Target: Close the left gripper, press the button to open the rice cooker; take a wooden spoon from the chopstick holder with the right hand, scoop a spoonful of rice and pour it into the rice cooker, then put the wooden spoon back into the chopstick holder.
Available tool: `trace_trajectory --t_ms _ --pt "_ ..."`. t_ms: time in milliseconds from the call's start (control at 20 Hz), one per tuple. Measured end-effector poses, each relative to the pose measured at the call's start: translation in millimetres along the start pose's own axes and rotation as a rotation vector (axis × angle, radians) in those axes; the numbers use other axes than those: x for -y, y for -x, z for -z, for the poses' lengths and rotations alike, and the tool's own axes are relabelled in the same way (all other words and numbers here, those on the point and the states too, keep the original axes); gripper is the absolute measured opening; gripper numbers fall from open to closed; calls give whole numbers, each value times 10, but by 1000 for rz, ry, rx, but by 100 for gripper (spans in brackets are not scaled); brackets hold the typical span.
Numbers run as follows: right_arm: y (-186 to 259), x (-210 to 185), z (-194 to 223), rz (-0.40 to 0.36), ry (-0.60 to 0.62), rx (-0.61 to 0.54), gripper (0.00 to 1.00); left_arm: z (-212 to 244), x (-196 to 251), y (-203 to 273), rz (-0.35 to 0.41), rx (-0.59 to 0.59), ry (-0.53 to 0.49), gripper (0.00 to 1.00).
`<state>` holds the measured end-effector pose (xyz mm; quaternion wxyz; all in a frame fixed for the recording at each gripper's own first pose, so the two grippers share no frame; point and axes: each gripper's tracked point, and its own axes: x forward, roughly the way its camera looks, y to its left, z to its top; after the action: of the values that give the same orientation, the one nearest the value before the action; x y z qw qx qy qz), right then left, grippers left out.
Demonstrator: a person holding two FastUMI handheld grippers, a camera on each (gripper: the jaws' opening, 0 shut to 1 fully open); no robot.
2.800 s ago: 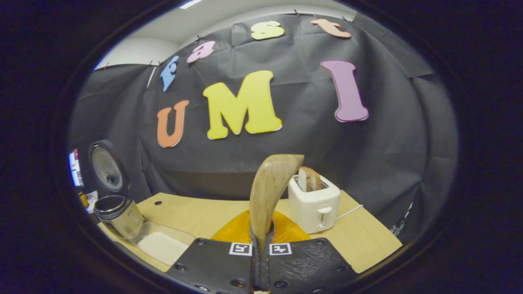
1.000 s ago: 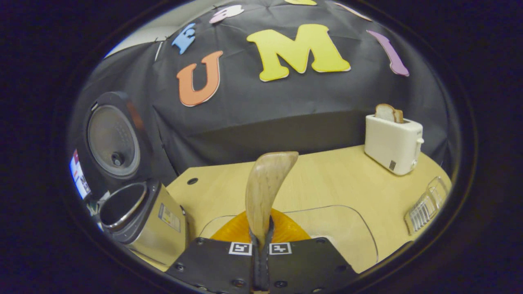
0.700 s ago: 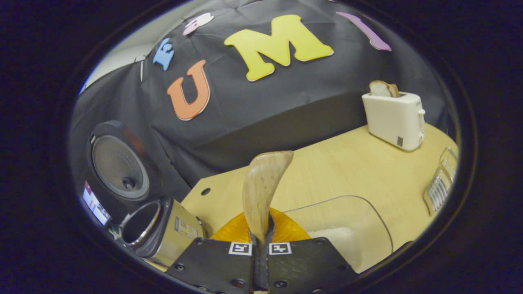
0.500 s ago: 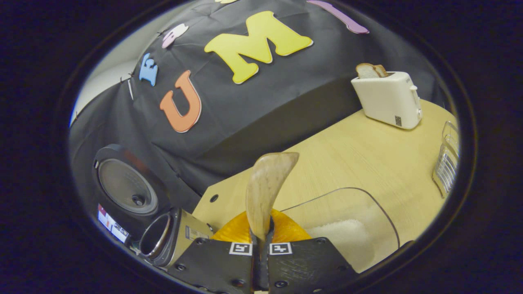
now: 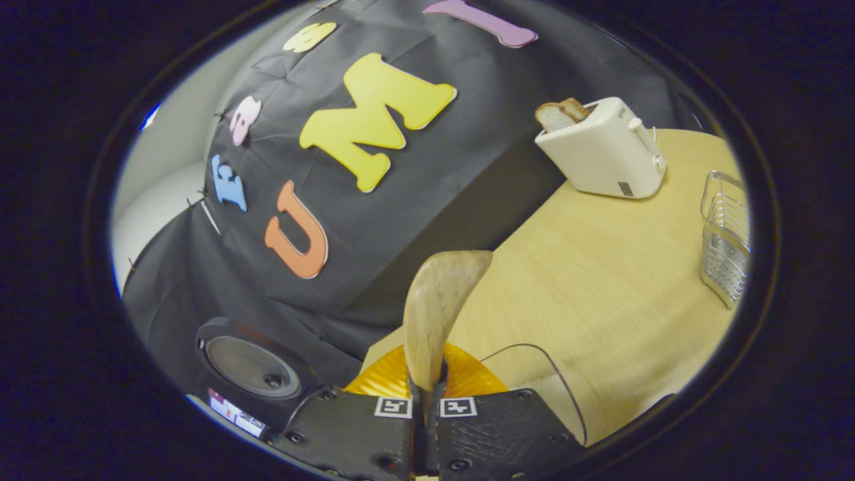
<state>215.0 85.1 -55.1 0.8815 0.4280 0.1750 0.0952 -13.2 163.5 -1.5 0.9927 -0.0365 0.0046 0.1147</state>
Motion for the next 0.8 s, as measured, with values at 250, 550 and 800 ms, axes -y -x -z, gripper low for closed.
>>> trace_trajectory --t_ms 250,550,800 --pt "82 -143 -246 -44 -60 25 1 39 -13 -21 -8 -10 -6 99" --pt "-24 -870 -195 -132 -60 -14 0 71 -122 -32 -15 -19 -38 99" --pt "-214 -1704 192 -209 26 -79 0 127 -202 -33 -8 -39 -71 99"
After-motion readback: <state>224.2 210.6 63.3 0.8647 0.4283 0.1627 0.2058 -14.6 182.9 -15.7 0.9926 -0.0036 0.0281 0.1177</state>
